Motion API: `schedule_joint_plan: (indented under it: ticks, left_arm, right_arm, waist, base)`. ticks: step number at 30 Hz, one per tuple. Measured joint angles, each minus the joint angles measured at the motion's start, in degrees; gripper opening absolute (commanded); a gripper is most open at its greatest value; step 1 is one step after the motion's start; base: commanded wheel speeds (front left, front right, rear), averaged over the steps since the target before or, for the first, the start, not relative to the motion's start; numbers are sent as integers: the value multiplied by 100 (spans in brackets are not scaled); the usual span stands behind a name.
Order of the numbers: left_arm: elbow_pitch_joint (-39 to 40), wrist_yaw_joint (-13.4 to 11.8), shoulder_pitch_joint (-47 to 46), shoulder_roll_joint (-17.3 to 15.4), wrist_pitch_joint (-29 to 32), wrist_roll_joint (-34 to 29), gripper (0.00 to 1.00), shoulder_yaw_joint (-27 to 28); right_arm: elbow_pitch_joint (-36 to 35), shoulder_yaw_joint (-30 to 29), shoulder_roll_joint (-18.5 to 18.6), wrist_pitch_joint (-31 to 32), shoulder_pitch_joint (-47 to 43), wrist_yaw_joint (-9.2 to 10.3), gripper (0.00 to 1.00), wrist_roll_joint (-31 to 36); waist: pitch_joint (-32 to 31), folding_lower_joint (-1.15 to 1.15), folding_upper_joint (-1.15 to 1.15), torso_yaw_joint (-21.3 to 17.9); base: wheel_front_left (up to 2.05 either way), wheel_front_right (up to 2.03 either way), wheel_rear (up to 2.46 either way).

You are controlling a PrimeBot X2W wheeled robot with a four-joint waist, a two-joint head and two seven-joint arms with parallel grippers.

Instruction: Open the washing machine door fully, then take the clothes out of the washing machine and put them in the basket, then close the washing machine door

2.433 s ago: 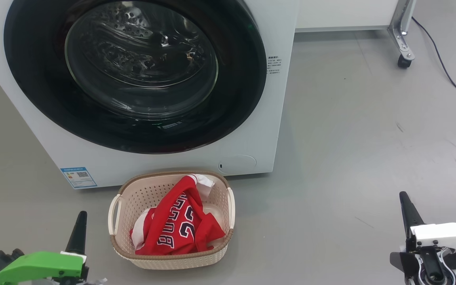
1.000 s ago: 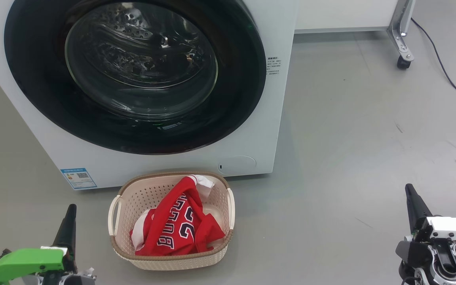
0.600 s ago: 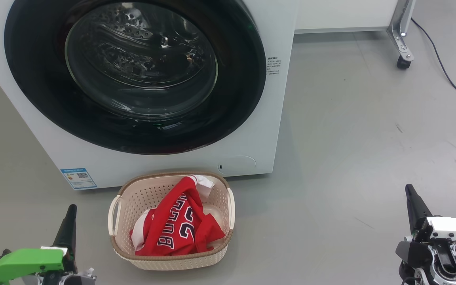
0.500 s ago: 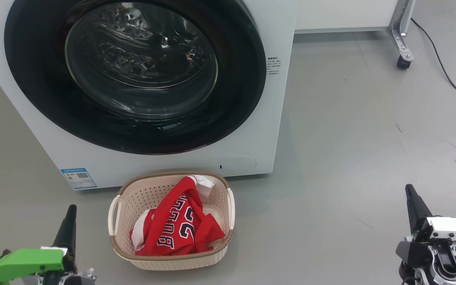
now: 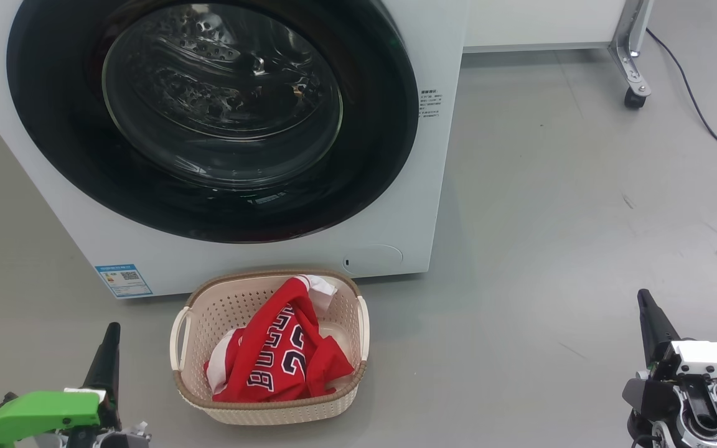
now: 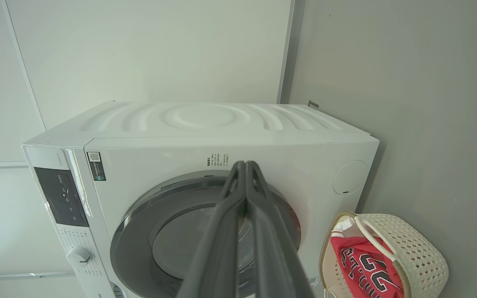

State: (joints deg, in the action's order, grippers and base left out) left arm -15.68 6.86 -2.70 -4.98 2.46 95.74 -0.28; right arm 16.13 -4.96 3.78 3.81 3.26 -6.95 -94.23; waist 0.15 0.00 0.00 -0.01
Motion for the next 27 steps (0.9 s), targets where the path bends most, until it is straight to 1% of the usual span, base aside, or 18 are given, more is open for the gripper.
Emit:
schedule_joint_plan:
  ticks: [27]
  left_arm:
    - [-18, 1, -4, 1, 1, 0, 0, 12]
  right_arm:
    - [-1, -13, -1, 43, 3, 0, 0, 0]
  waist:
    - [0, 0, 0, 0]
  base:
    - [0, 0, 0]
